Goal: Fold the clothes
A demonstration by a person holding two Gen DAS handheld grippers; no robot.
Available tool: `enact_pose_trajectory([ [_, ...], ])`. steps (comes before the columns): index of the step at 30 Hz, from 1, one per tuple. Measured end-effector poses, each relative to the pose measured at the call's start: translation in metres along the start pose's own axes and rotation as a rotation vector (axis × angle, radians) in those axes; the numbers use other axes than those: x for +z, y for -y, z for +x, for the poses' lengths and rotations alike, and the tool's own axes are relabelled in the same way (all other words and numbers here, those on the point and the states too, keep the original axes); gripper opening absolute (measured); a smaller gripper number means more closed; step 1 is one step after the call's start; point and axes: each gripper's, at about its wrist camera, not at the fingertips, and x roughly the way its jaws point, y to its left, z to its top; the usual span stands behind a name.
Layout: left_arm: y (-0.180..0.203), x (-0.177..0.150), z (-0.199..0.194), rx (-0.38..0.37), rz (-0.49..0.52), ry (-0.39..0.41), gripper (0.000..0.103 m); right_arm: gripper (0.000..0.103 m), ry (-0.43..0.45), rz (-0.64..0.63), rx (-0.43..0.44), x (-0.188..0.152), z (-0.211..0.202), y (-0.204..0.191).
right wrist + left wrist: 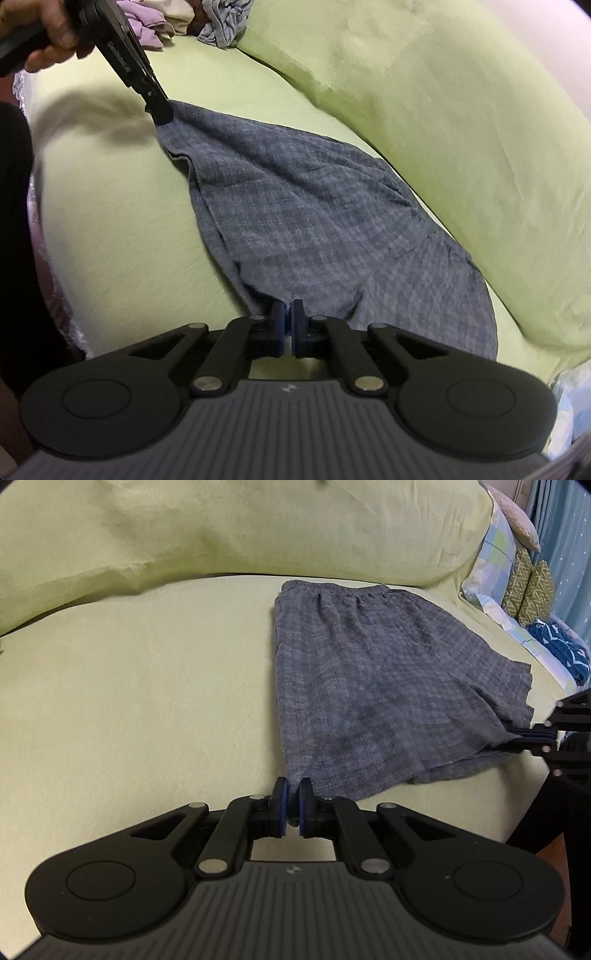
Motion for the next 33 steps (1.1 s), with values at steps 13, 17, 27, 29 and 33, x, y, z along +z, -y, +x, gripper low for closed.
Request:
enact_pose_trajectory([
  [13,0.003,-0.02,-0.001,0.088,0.032,-0.127,0.012,0.003,-0.051,0.097,0.082,-0.015,-0.006,0.024],
  [17,0.012,-0.017,-0.025,0.124,0.023,-0.076,0.012,0.005,0.018,0.173,0.063,-0.022,-0.034,0.039],
  [27,0.156,0.033,-0.009,0.017,0.266,0.053,0.052,0.016,0.012,0.5,-0.104,-0.092,-0.06,0.122],
  [29,0.193,0.038,0.004,-0.017,0.33,0.059,0.052,0.018,0.016,0.558,-0.127,-0.106,-0.064,0.136],
  [33,0.257,0.041,0.032,-0.082,0.41,0.064,0.049,0.021,0.024,0.659,-0.163,-0.137,-0.065,0.169],
])
